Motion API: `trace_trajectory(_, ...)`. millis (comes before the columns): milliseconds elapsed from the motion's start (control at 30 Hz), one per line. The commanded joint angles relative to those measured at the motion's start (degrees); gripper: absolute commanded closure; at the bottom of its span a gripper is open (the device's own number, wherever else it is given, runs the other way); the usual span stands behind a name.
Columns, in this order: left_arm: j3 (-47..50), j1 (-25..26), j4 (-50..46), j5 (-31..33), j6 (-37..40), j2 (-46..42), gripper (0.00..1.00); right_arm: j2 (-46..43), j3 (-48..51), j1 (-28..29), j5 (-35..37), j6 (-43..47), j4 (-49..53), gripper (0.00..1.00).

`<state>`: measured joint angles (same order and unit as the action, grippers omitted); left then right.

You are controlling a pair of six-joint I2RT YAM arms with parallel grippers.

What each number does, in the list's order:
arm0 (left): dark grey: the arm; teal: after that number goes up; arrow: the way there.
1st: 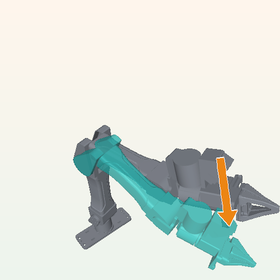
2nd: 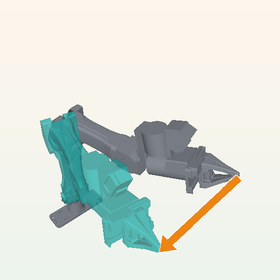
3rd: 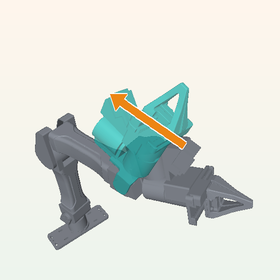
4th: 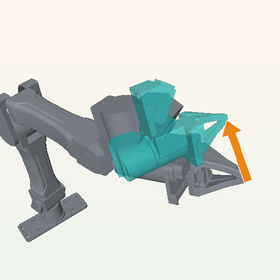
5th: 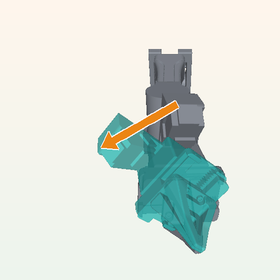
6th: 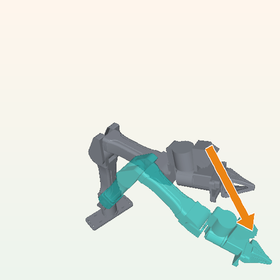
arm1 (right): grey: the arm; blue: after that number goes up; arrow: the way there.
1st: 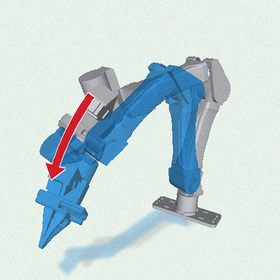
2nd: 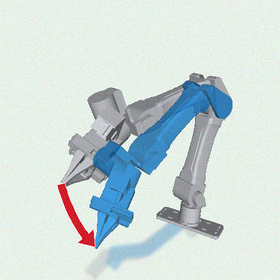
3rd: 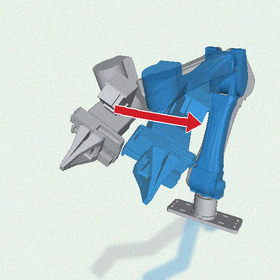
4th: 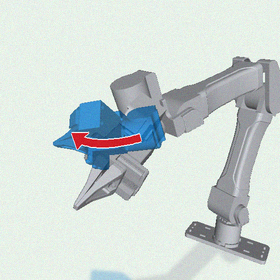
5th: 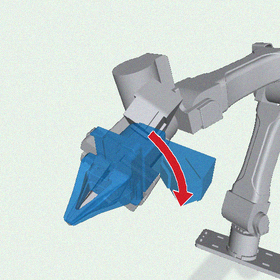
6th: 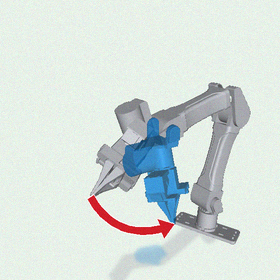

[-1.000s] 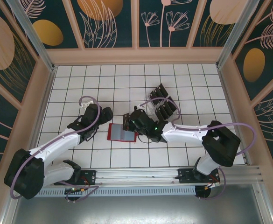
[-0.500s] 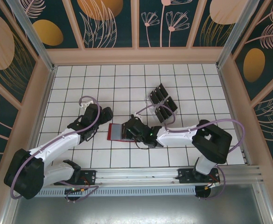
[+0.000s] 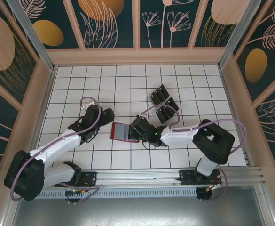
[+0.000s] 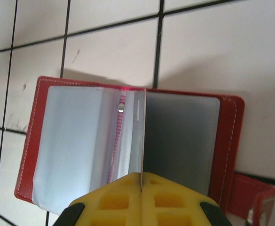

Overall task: Put the credit cards into the card holder
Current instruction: Move the card holder to the bottom-center of the table.

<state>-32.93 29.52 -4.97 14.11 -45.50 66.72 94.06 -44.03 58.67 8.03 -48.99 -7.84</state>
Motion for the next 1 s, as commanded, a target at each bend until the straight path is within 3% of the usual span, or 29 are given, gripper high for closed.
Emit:
trace_trajectory(0,0.68,-0.43,-0.84,-1.99,0.61,-0.59,0.02,-1.48,1.58,-2.52,0.51,5.50,4.70,1.00)
trace_trajectory(300,-1.55,0.37,-1.14,-7.52,5.89,4.64,0.02,-4.07,1.05,-3.55,-4.39,6.75,1.87,1.00)
trace_trajectory(633,-7.82,8.42,-7.09,-0.80,12.86,13.25,0.02,-10.11,4.72,-4.58,-5.70,2.34,-5.33,1.00)
trace_trajectory(967,-7.07,10.91,-8.35,2.98,13.68,14.78,0.01,-11.50,12.99,-5.61,-6.37,-3.46,-17.84,1.00)
